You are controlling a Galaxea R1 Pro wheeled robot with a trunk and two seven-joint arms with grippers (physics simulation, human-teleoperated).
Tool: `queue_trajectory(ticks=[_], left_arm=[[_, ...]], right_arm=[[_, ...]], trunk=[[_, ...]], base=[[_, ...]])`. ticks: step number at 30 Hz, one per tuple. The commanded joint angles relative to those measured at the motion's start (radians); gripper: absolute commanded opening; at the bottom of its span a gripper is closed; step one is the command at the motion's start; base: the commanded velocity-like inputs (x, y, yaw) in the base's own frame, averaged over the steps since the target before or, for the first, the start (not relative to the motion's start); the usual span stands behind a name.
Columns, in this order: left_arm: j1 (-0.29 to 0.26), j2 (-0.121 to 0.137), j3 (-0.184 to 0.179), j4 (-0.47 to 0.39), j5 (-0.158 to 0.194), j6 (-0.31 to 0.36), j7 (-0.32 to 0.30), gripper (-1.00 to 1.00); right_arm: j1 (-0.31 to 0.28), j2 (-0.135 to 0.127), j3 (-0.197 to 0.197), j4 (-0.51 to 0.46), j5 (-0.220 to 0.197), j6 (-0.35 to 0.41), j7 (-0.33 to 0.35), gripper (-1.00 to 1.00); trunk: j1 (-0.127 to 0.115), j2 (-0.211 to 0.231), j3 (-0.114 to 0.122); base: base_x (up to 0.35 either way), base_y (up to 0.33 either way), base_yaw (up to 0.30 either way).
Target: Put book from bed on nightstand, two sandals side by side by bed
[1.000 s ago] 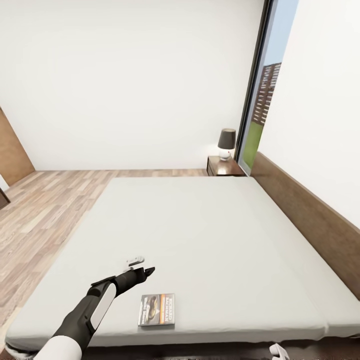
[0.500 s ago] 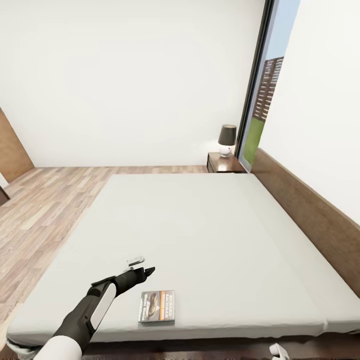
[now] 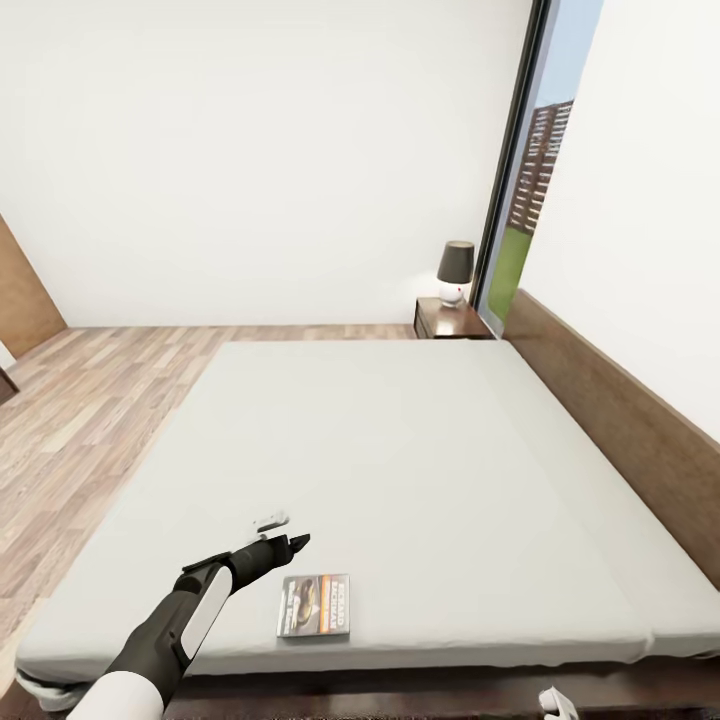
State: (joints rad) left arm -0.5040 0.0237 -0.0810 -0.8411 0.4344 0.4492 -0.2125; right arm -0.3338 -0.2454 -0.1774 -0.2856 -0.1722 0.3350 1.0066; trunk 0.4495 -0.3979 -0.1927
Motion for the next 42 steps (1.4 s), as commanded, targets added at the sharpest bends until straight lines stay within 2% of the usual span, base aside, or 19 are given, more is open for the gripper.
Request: queue_trajectory(ticks=[1, 42], left_arm=[[-0.001, 0.001, -0.002, -0.001, 0.006, 0.005, 0.001, 1.00], [-0.001, 0.001, -0.002, -0.001, 0.006, 0.005, 0.001, 1.00]], right_arm=[[-0.001, 0.000, -0.001, 0.000, -0.007, 0.009, 0.002, 1.00], [-0.001, 0.000, -0.001, 0.000, -0.007, 0.009, 0.000, 1.00]], trunk=[[0.001, -0.002, -0.004], [0.001, -0.002, -0.067]], base=[[0.000, 0.000, 0.000], [0.000, 0.000, 0.000]])
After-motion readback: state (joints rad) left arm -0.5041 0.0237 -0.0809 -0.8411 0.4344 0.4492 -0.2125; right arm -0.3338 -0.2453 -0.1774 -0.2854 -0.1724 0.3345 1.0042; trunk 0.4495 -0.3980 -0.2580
